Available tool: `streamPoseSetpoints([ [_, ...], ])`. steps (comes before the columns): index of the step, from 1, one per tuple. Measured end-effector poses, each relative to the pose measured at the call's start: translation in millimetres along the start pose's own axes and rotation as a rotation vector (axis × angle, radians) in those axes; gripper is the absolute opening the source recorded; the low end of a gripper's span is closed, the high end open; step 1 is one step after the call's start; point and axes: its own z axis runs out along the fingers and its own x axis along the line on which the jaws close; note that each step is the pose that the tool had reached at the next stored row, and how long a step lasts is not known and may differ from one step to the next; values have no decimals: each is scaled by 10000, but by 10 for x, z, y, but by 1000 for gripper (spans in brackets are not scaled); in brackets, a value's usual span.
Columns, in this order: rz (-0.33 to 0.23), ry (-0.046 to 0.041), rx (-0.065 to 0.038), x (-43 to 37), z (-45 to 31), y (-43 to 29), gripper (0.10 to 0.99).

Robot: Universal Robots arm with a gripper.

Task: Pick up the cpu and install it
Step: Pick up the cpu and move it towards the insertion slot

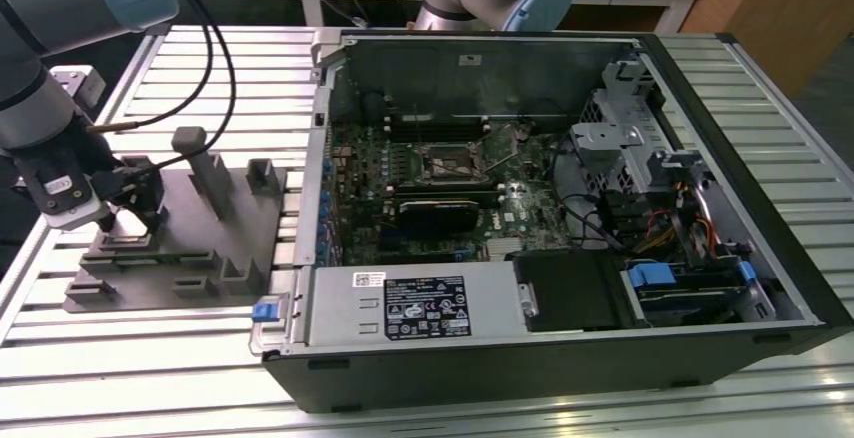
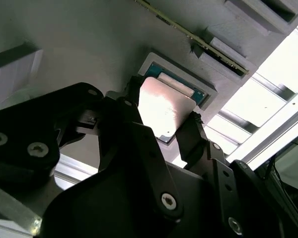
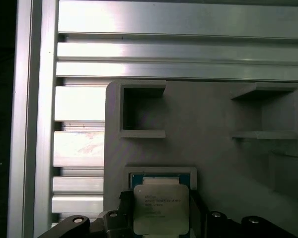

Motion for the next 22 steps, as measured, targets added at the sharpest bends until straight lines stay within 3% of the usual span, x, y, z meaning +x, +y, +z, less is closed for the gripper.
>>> streamPoseSetpoints([
  [6, 0, -1, -1, 0, -1, 0, 541],
  [9, 0, -1, 0, -1, -36, 2, 541],
  [16, 0, -1, -1, -5, -188, 10, 541],
  [22, 0, -1, -1, -9, -372, 20, 541],
])
